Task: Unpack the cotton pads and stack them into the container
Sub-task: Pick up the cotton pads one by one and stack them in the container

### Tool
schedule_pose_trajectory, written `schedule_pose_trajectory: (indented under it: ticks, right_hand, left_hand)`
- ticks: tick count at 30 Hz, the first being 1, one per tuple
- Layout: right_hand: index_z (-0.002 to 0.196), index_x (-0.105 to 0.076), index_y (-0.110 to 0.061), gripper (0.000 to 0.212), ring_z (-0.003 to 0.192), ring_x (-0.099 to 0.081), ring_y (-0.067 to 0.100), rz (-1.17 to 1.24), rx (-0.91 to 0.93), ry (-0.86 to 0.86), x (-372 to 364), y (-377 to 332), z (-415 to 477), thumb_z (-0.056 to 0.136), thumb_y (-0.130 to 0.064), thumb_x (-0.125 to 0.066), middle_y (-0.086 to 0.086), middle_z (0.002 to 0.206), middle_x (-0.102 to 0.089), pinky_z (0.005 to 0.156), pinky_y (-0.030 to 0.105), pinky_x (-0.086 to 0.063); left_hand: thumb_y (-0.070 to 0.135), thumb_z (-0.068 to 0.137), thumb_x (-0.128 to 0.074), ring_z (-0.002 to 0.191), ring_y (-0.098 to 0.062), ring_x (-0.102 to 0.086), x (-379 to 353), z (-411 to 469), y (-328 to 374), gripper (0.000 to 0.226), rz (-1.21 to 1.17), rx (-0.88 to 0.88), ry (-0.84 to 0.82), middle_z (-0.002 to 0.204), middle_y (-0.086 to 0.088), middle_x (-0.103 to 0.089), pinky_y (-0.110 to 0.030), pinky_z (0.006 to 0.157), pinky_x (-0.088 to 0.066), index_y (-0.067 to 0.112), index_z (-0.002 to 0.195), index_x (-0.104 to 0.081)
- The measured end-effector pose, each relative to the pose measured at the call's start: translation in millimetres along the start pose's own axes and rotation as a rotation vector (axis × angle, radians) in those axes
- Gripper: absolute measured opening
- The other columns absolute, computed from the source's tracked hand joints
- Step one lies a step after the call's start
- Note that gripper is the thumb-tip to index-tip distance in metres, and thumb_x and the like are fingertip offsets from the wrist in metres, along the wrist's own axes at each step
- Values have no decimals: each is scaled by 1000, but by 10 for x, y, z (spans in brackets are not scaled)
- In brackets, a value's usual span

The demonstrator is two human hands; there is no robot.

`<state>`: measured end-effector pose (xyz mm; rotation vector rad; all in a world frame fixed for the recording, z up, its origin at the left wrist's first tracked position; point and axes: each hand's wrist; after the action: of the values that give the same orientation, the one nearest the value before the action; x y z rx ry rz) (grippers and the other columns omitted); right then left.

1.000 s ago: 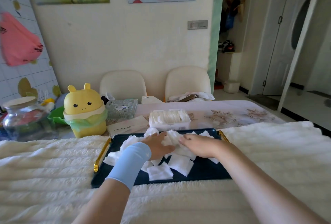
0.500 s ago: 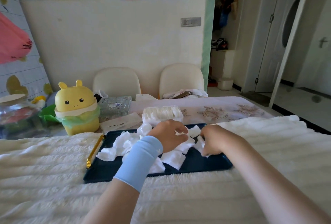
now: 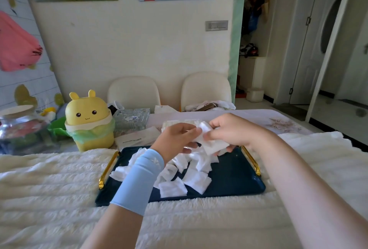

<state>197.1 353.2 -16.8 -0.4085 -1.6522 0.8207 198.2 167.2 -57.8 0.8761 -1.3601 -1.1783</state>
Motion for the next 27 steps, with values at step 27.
schedule_pose_trajectory:
  ticks: [27]
  right_hand:
    - [116, -71, -19, 29, 77, -59, 20, 456, 253, -29, -391, -53, 423, 91, -5, -71, 12, 102, -71, 58, 26, -50]
  left_hand:
    - [10, 94, -64, 83, -23, -73, 652, -181, -505, 8, -216, 133, 285, 97, -14, -73, -33, 73, -61, 4, 97, -68]
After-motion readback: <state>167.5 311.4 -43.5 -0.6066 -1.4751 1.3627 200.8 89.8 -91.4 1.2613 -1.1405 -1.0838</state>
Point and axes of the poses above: each hand's wrist, its own z-axis towards the middle knuckle, its own x-axis out of the back of the hand, y = z × x
